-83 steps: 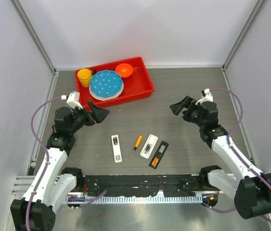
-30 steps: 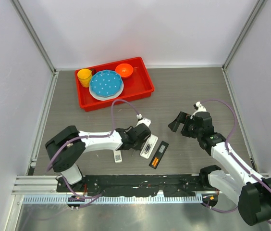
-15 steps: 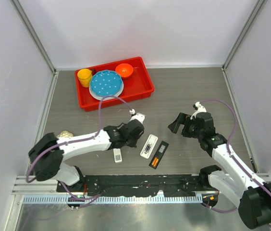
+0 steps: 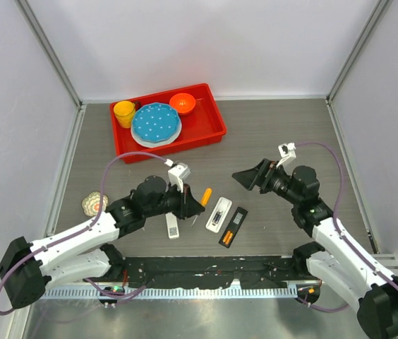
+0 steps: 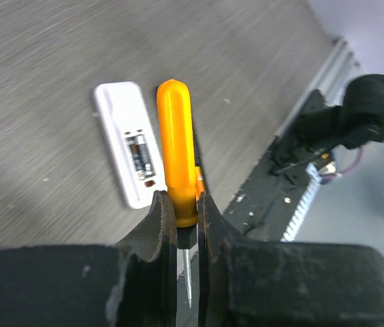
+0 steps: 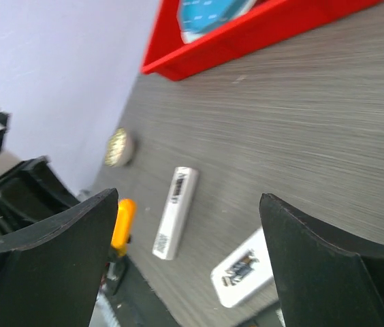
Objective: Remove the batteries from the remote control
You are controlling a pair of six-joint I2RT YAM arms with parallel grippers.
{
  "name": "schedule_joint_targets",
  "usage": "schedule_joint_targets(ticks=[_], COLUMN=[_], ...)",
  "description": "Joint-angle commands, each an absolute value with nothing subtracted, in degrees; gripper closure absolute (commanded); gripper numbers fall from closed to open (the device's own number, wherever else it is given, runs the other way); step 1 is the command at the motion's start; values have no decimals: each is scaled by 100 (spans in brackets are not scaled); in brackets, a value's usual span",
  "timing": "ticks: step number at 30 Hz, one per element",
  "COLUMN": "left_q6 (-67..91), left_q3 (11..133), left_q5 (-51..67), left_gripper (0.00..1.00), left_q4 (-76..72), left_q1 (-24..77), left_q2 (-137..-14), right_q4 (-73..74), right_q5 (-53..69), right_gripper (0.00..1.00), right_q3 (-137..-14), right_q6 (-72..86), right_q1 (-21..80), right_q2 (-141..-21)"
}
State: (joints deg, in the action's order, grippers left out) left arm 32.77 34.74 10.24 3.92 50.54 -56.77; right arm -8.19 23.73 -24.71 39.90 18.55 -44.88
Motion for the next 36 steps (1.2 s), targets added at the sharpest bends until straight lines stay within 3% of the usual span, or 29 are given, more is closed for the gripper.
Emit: schedule_joint_targets(ticks=[1,12,36], left_q6=[3463,3630,3577], left_q3=[3314,3340,3182], left_q5=[2117,2680,2259], left_gripper=[100,100,100], left_q4=[-1000,-1512,-1916], left_q1=[5027,5019,5027], left_q2=[-5432,-5677,-5590], right_q4=[-2738,-3629,-4017], right_q5=[2926,2610,2382], right_gripper=[12,34,46], right_q3=[-2400,-2294,-1661], right_q6=[4868,5168,5581], right_q1=[2346,3472,3647], right_q2=[-4719,-5177,-4843])
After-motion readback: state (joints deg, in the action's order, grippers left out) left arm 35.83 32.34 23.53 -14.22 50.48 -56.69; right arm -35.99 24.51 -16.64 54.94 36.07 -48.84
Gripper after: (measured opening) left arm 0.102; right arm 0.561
